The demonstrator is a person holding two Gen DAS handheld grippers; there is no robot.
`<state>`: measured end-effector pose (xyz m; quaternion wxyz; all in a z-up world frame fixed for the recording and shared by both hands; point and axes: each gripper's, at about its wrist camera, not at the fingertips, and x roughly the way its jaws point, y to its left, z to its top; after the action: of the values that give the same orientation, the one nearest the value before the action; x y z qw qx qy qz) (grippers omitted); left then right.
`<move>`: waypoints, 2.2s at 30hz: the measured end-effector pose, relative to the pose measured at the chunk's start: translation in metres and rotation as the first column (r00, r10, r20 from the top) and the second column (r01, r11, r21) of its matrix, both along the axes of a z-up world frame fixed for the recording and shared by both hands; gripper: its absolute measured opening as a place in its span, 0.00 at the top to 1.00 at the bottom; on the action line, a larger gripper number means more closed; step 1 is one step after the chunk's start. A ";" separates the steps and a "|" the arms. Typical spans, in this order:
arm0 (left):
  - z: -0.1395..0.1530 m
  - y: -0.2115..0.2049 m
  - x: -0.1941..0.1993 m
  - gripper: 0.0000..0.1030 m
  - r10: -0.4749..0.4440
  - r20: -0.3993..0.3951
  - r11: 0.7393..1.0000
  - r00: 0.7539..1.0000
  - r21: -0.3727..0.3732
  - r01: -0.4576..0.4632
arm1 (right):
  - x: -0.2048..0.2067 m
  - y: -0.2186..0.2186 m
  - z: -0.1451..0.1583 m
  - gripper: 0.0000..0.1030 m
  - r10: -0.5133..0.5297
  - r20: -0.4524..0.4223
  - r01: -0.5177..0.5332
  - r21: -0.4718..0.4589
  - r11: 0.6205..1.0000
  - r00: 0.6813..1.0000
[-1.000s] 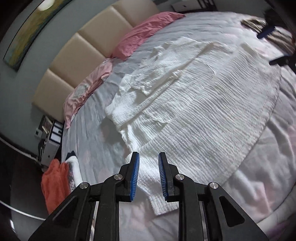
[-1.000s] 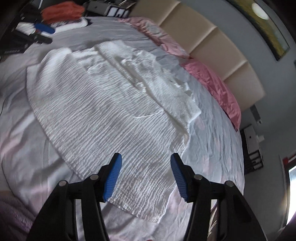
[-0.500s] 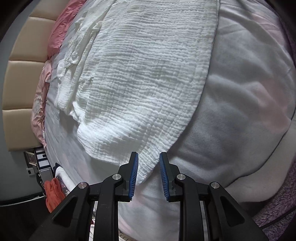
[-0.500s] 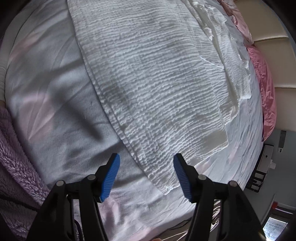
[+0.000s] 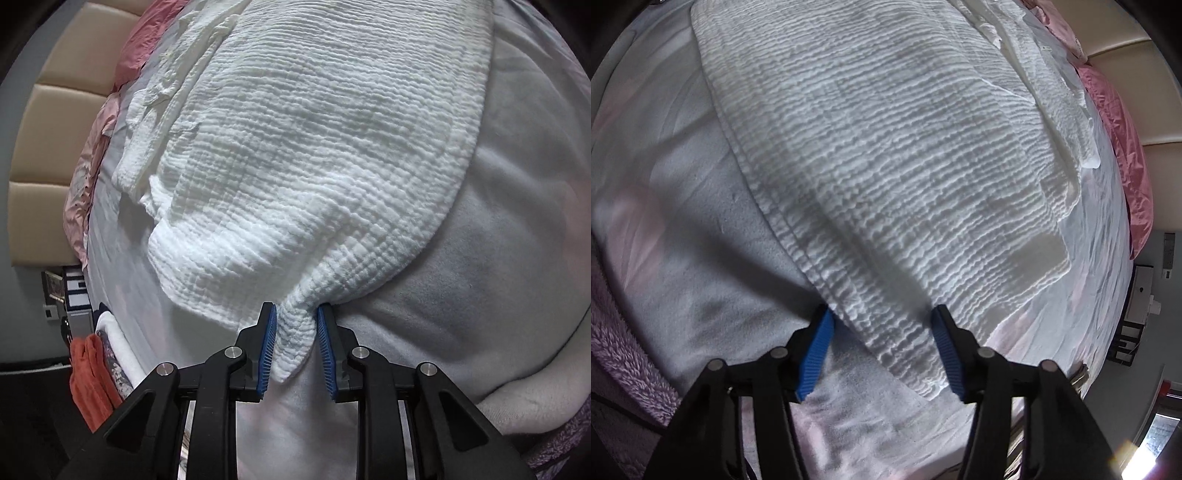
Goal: Fold clothes
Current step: 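Grasp the folded shirt edge with both grippers, then lift the folded shirt off the bed with both grippers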
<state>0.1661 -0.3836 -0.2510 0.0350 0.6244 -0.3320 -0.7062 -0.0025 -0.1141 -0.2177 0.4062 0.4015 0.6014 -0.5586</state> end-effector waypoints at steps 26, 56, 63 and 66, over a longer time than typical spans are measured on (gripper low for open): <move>0.247 -0.022 0.036 0.93 0.335 -0.569 0.942 0.751 0.204 -0.266 | 0.026 0.023 0.223 0.94 -0.342 -0.281 0.157 -0.520 0.839 0.897; 0.212 -0.062 -0.011 0.93 0.425 -0.501 0.905 0.754 0.210 -0.370 | 0.029 -0.067 0.001 0.57 -0.137 0.198 0.155 -0.079 0.985 0.971; 0.190 -0.080 -0.020 0.93 0.465 -0.464 0.885 0.754 0.224 -0.408 | 0.012 -0.054 -0.001 0.75 -0.179 0.285 0.223 -0.132 0.966 0.942; 0.188 -0.080 -0.017 0.93 0.471 -0.462 0.882 0.751 0.226 -0.414 | 0.012 -0.045 0.006 0.93 -0.191 0.246 0.234 -0.160 0.959 0.950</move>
<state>0.1489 -0.4639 -0.0635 0.2527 0.4794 -0.1145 -0.8326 0.0094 -0.1589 -0.2112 0.4458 0.4856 0.4487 -0.6034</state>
